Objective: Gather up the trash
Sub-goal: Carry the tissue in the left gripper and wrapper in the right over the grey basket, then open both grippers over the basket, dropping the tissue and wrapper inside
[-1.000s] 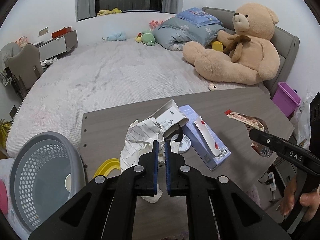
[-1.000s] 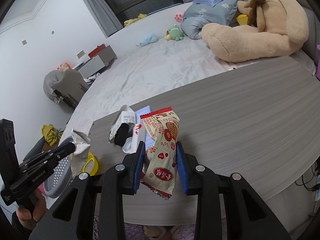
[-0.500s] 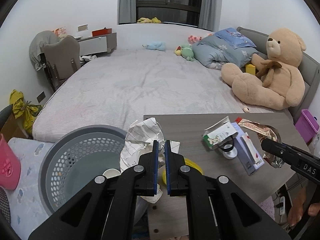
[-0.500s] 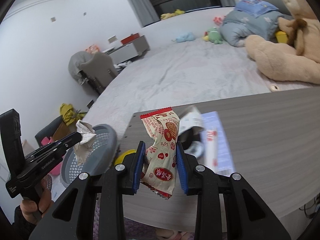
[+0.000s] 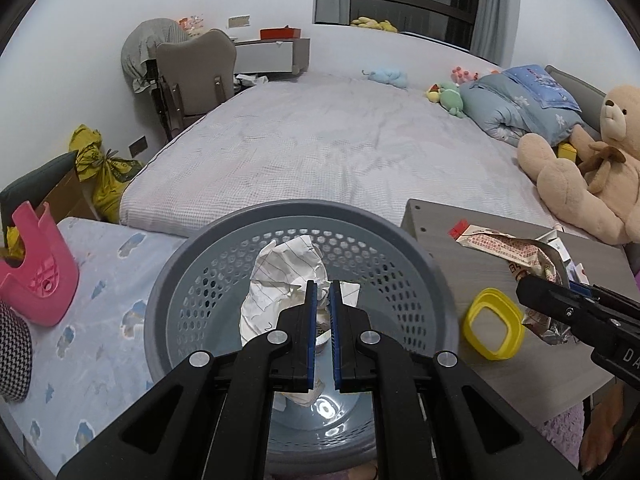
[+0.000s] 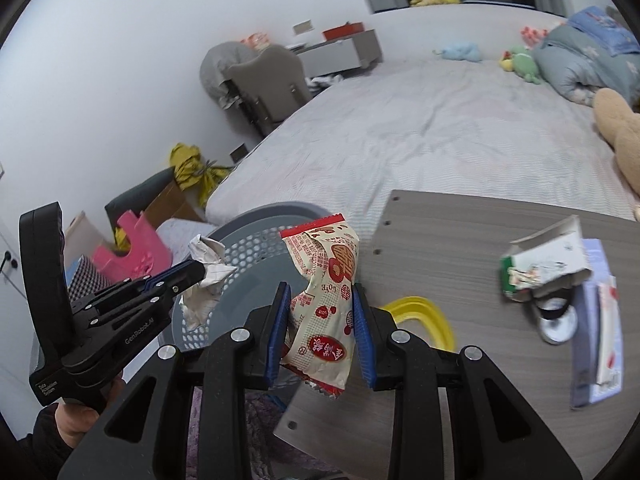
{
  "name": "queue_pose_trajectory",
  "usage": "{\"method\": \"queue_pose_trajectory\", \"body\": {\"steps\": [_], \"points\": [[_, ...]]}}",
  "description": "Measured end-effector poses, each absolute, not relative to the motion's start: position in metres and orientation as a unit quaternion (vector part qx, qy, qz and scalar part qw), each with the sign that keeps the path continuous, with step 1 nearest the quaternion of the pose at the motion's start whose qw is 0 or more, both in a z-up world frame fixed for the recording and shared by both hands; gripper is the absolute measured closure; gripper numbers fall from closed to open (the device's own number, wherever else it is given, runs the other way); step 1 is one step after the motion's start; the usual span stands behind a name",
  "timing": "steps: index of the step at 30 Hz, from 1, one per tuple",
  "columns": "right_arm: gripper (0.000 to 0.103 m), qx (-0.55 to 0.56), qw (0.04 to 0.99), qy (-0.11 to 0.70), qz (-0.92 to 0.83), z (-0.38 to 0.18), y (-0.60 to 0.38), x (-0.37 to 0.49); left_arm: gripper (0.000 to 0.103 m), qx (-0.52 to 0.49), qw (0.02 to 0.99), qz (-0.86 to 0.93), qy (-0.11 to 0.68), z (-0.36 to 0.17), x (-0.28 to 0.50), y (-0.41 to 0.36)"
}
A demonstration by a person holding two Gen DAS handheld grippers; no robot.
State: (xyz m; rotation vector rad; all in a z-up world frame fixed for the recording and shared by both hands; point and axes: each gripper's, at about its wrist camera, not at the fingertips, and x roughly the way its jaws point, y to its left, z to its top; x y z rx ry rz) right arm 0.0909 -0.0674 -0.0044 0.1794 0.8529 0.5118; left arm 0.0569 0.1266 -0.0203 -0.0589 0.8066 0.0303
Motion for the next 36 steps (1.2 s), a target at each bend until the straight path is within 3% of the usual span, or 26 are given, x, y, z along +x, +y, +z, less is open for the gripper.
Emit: {"method": "queue_pose_trajectory", "body": {"steps": [13, 17, 26, 36], "points": [[0.072, 0.037, 0.853, 0.435, 0.287, -0.025, -0.003, 0.114, 0.096, -0.058, 0.908, 0.047, 0.412, -0.042, 0.068, 0.17], [0.064, 0.033, 0.854, 0.433, 0.287, -0.026, 0.0, 0.12, 0.095, -0.06, 0.908, 0.055, 0.41, -0.042, 0.068, 0.173], [0.051, 0.031, 0.861, 0.423, 0.281, -0.023, 0.001, 0.117, 0.051, -0.059, 0.912, 0.077, 0.399, -0.038, 0.062, 0.178], [0.046, 0.032, 0.861, 0.424, 0.278, -0.024, 0.0, 0.113, 0.038, -0.052, 0.913, 0.096, 0.394, -0.035, 0.056, 0.18]]}}
